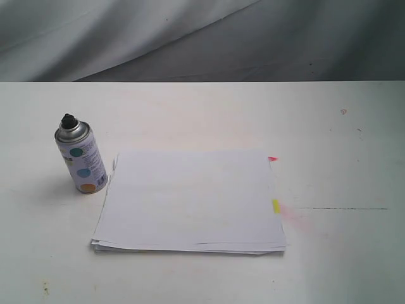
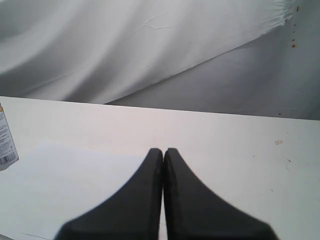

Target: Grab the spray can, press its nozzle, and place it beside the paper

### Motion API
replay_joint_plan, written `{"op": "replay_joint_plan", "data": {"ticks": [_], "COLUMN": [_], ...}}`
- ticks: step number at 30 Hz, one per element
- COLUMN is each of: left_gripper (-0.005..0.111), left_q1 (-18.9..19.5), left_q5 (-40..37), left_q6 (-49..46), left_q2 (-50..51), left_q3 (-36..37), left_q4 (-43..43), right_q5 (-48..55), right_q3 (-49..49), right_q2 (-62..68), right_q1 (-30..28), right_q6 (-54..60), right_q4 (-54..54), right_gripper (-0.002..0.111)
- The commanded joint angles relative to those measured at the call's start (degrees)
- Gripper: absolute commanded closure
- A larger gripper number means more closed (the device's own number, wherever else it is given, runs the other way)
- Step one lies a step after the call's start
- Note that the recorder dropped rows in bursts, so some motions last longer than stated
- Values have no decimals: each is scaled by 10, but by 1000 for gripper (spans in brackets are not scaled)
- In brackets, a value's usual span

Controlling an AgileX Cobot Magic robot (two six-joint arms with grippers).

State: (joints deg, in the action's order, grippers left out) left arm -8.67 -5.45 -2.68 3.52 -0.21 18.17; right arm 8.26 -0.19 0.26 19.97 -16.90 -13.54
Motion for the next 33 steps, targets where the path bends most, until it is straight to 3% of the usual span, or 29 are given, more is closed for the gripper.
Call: {"op": "replay_joint_plan", "data": {"ticks": [1,8,10,13,16,18,20,23,33], "left_gripper": [107,107,107,107,107,107,107,107,107], "left_q1": [-2,-2,-2,-2,-8,-55,-111,-163,-176], "left_q5": [16,9,7,-28,-24,91,254,408,523], "left_q6": [39,27,27,-5,-29,-38,-26,-7,2], "left_q2": [-3,51,125,313,441,536,591,665,836], "left_q3": [2,-47,-88,-205,-261,-229,-170,-116,-111], "left_q4": [25,38,44,45,45,45,45,45,69], "right_q5": [-1,-1,-1,-1,-1,-1,-1,-1,-1], "right_q3": [2,2,2,2,2,2,2,2,2], "right_q2": [-3,-3,-3,-3,-3,-3,-3,-3,-3], "right_q1": [0,0,0,0,0,0,0,0,0], "right_q6": [-1,-1,-1,-1,-1,-1,-1,-1,-1], "right_q4": [-3,-3,-3,-3,-3,-3,-3,-3,-3], "right_gripper": [108,108,108,108,108,108,108,108,108]}}
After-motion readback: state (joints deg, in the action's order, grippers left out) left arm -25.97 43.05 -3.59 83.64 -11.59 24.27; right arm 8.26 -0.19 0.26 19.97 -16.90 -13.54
